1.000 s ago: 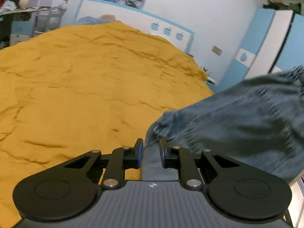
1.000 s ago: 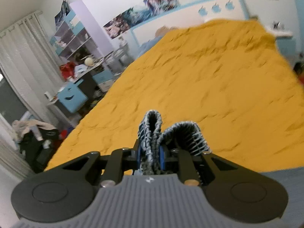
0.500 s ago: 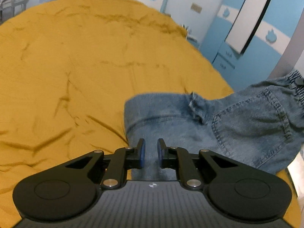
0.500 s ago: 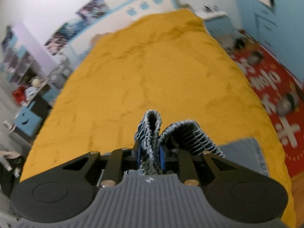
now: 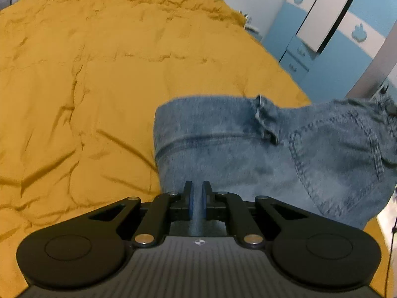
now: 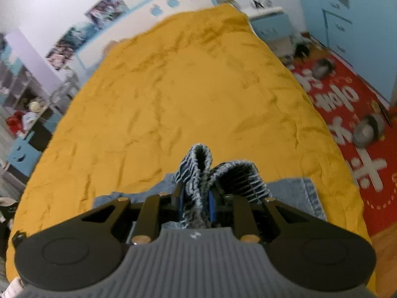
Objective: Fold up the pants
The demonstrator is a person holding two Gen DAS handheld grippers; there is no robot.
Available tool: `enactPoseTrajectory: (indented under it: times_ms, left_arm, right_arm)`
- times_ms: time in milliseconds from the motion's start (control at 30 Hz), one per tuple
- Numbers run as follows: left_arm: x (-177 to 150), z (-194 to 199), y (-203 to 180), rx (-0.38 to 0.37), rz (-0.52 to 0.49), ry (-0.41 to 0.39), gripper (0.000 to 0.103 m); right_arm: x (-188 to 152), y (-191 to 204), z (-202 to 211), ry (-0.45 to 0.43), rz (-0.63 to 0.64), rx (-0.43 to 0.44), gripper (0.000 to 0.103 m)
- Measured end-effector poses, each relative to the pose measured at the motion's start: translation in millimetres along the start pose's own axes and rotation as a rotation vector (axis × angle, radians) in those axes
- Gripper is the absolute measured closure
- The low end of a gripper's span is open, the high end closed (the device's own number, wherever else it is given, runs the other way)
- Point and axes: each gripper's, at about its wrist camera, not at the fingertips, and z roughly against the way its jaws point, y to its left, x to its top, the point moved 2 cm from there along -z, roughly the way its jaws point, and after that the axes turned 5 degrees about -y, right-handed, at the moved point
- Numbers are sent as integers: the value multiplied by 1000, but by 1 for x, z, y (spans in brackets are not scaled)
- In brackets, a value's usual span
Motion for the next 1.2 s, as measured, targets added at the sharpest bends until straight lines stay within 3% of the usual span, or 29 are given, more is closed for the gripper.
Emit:
enactPoseTrajectory:
  times_ms: [100,200,267,467,700,800,933,1033,1200]
  left_arm:
    - [13,-6,-2,14,-2,-26,96]
    - [18,-18,-4,23,-2,-35,96]
    - [20,-22,-6,31,-17,-46,96]
    - [36,-26,-6,36,-24,-72,96]
    - [56,-25,-11,3,-8,-93,96]
    - [58,-35,-17,12,-24,-95,96]
    - [56,-50,-25,-11,-37,-81,96]
    - [54,-65,-32,-14,-76,-65,96]
    - [52,-105,-27,85,-82,1,97]
  right_arm:
    - [2,-9,-4,17,35,-71,89]
    - [-16,-46,-47,95,18,-212,88]
    - [-34,-70,-73,132,-31,-248,88]
    - [-49,-92,-78,103,-109,-233,87]
    - [-13,-46,-5,-10,-67,-95,89]
    - [-15,-54,-15,23,-42,-181,89]
    - [-52,-107,-66,90,-127,-300,87]
    - [-66,-126,-75,47,-188,-276,85]
    - [-77,-141,-71,34,-213,-248,84]
